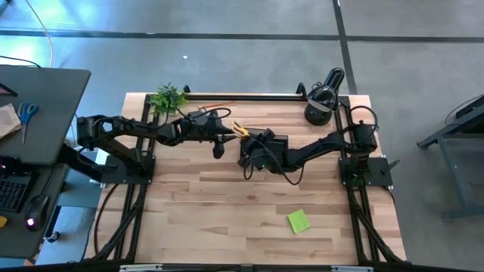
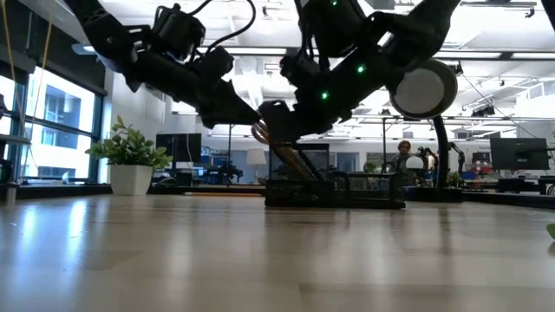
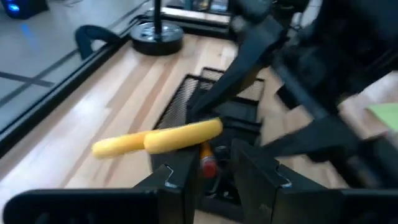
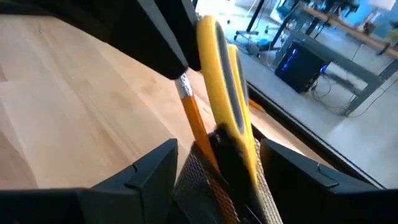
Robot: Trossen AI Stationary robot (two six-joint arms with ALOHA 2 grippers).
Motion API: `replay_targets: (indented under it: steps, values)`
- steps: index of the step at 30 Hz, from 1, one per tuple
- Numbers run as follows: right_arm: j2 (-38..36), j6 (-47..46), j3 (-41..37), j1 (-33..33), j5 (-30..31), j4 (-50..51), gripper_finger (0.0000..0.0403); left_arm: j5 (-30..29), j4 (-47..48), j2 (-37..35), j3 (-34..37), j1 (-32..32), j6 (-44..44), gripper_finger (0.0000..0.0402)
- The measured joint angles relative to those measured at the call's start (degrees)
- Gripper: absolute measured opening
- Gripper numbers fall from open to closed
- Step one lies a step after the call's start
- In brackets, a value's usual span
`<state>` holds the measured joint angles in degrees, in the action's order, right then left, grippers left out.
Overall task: Pick and place office supplies into organizer
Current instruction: Put the orange pencil into the desk organizer
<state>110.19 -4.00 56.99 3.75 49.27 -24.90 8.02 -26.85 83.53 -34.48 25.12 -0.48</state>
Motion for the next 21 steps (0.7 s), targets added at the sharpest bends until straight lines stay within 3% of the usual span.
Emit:
replay_targets:
  steps: [5, 12, 21]
  values:
    - [3.82, 1.67, 2.66, 0.02, 2.13, -0.36, 0.0223, 3.13, 0.09, -1.09, -0.44, 0.00, -1.30, 0.0083]
    - [6.17, 4.38, 8.99, 1.12, 10.37, 3.08, 0.0224, 3.88, 1.09, -5.13, -0.48, 0.00, -1.22, 0.0083]
    - [6.16, 8.00, 10.86, 1.11, 10.76, 3.52, 0.0225, 4.45, 8.78, -12.83, -0.48, 0.00, 0.58, 0.0083]
